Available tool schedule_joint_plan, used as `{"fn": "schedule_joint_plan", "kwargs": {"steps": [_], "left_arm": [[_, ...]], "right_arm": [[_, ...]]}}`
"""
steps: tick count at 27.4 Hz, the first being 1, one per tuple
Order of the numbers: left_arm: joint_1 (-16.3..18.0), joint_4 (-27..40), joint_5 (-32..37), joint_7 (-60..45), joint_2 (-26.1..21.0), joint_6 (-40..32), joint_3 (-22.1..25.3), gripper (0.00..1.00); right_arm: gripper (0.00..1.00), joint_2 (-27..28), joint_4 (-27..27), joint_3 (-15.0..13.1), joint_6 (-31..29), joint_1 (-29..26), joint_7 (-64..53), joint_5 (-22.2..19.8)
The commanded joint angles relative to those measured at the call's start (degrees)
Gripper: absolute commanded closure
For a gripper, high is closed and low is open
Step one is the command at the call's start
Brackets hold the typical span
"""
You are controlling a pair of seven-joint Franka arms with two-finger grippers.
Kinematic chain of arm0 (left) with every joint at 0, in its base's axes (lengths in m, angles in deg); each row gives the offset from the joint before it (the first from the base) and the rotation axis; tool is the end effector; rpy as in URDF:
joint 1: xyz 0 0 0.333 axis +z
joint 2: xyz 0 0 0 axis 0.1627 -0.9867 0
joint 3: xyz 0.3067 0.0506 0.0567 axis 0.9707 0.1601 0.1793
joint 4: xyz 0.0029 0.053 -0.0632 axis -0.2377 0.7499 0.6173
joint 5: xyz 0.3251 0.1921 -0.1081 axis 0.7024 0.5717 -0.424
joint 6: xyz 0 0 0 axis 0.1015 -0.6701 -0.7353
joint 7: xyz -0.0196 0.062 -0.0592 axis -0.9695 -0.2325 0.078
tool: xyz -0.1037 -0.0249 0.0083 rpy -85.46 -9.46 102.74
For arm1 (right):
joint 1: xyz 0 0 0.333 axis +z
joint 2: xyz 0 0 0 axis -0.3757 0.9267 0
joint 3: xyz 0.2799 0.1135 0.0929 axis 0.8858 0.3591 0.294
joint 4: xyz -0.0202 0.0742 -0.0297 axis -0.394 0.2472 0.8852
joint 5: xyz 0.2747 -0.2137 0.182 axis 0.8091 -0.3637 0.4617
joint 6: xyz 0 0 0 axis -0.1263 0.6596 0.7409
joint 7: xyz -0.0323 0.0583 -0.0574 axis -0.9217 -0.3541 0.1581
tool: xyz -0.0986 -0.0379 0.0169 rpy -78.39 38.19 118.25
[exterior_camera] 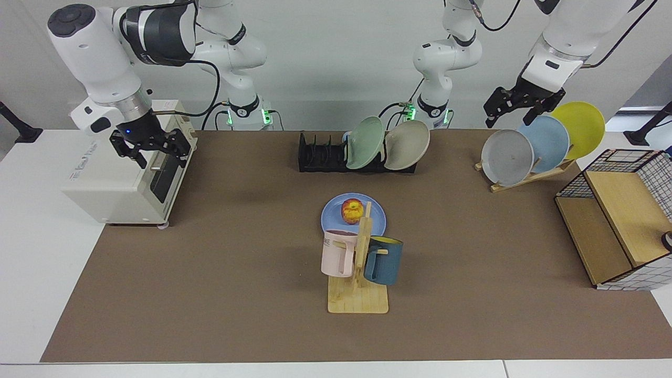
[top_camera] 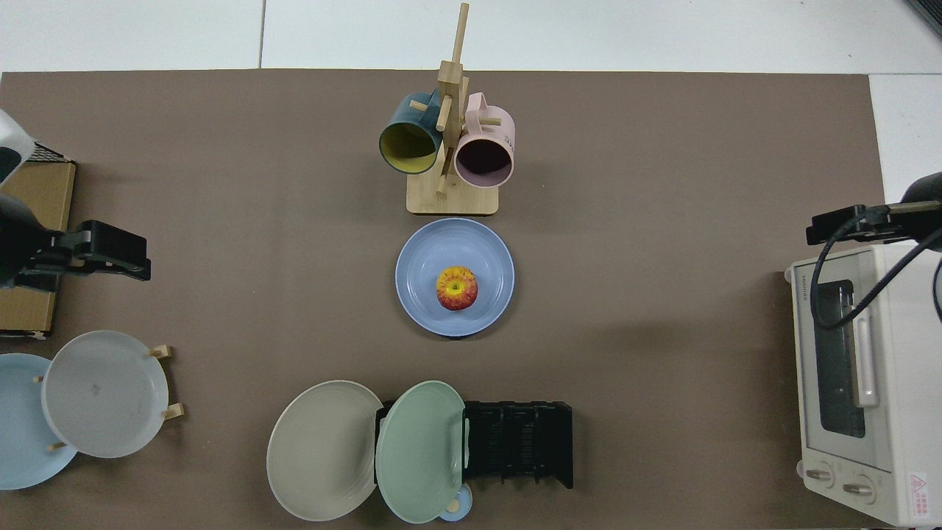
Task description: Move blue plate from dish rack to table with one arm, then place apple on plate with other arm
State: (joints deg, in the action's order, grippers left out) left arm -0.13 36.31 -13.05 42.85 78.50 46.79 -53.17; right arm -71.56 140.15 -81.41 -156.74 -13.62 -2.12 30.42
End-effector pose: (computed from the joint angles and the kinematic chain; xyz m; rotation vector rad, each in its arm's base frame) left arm 0.5376 -0.0497 0.6613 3.1120 0.1023 -0.1234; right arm 0.5708 -0.0485 0.5738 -3.1369 0.0133 -0.0565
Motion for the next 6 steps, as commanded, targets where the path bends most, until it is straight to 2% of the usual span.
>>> {"fn": "schedule_joint_plan", "kwargs": {"steps": [1,6], "left_arm": [[0.3,0.8,0.9,-0.2,1.1,-0.5,-0.2,0.0],[0.3,0.8,0.9,-0.2,1.1,-0.5,-0.2,0.0]], "right_arm": [[0.0,-0.6,0.0,0.5,-0.4,-0.9,-1.8,-0.5],[0.0,-0.7,0.1,1.5,-0.1,-2.5,-2.0,-1.1]]}}
